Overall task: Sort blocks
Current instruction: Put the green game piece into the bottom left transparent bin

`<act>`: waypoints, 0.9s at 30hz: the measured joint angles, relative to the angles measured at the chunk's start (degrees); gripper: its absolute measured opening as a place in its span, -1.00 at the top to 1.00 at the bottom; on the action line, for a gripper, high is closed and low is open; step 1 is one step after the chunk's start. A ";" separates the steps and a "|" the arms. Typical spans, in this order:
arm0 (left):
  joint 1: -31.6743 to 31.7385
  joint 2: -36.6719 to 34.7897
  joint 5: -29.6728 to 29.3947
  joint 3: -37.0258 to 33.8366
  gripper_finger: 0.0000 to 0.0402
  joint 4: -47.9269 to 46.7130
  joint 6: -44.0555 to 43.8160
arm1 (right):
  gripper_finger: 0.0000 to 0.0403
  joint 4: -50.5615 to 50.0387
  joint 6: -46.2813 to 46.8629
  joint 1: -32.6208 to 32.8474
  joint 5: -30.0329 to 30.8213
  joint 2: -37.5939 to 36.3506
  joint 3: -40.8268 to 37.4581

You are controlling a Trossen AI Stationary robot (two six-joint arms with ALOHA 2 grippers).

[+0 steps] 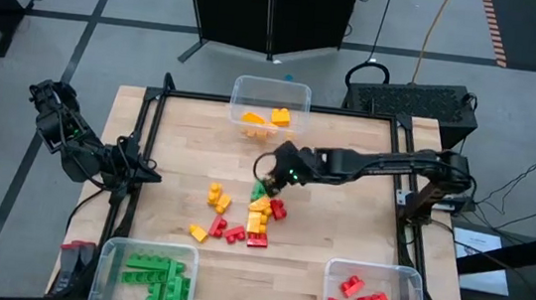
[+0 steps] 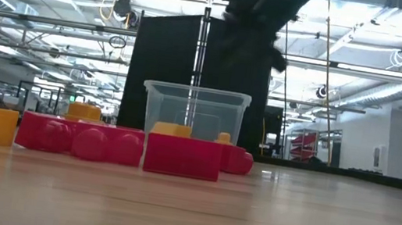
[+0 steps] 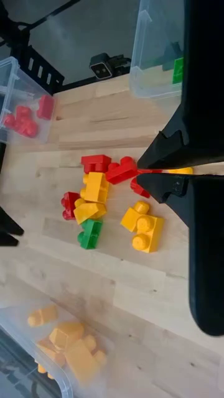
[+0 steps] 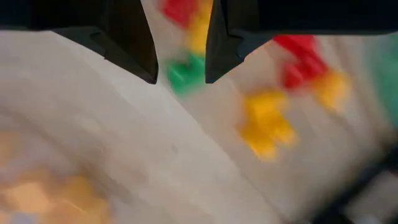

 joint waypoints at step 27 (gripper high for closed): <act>-0.01 0.22 0.24 0.00 0.98 0.15 0.40 | -0.31 -31.79 -56.67 -0.88 -7.02 22.60 32.18</act>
